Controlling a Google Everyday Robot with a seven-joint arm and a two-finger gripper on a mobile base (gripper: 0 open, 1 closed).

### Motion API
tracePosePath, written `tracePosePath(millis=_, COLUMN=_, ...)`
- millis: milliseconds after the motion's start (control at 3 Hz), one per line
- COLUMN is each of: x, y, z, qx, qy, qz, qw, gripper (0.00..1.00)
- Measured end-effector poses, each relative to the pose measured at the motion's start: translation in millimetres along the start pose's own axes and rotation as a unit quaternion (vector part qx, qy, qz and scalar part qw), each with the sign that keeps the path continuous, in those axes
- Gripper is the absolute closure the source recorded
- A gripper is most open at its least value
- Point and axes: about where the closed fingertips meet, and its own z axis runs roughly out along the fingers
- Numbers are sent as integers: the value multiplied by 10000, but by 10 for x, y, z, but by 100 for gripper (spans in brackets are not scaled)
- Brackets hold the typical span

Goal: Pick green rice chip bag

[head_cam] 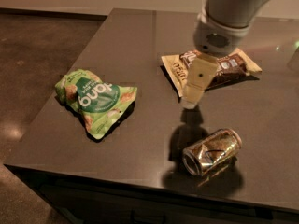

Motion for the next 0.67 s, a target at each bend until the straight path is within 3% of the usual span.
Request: tracePosePath(millis=667, x=-656, y=66, z=310, qx=-82, qy=15, qz=527, qw=9986, gripper=0)
